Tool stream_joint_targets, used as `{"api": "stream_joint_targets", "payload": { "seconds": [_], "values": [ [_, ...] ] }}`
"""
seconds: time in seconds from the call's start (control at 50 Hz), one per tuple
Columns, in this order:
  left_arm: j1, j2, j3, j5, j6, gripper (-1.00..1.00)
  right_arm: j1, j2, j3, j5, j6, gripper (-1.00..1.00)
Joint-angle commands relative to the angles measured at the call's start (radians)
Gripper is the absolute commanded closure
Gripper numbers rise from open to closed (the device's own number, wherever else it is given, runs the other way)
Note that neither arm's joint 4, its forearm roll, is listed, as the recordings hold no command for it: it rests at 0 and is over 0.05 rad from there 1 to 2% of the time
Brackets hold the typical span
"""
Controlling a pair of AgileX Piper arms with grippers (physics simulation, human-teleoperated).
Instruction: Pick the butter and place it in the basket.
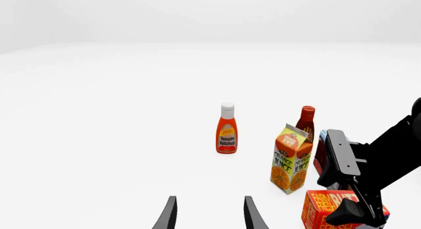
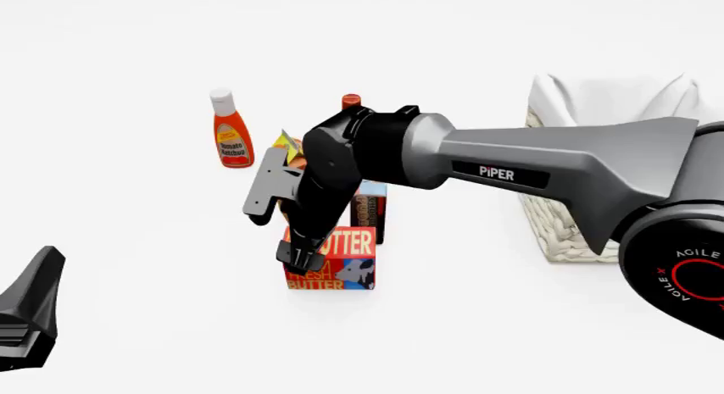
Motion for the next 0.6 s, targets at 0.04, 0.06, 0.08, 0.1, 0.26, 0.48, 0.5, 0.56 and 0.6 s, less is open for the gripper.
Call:
{"api": "stream_joint_targets", "payload": {
  "seconds": [0.04, 0.06, 0.08, 0.1, 0.26, 0.48, 0.5, 0.56, 0.6],
  "values": [
    [0.000, 0.000, 0.000, 0.000, 0.000, -1.00, 0.003, 0.015, 0.000, -0.002, 0.007, -1.00],
    [0.000, 0.000, 0.000, 0.000, 0.000, -1.00, 0.002, 0.016, -0.001, -0.002, 0.007, -1.00],
    [0.000, 0.000, 0.000, 0.000, 0.000, -1.00, 0.002, 0.017, -0.002, -0.001, 0.008, -1.00],
    [0.000, 0.000, 0.000, 0.000, 0.000, -1.00, 0.002, 0.018, -0.003, -0.001, 0.009, -1.00],
    [0.000, 0.000, 0.000, 0.000, 0.000, -1.00, 0.001, 0.027, -0.002, -0.001, 0.011, -1.00],
    [0.000, 0.000, 0.000, 0.000, 0.000, -1.00, -0.001, 0.033, 0.003, -0.002, 0.012, -1.00],
    [0.000, 0.000, 0.000, 0.000, 0.000, -1.00, 0.000, 0.033, 0.003, -0.002, 0.012, -1.00],
    [0.000, 0.000, 0.000, 0.000, 0.000, -1.00, -0.001, 0.035, 0.002, -0.002, 0.012, -1.00],
    [0.000, 0.000, 0.000, 0.000, 0.000, -1.00, -0.001, 0.037, 0.003, -0.003, 0.012, -1.00]
  ]
}}
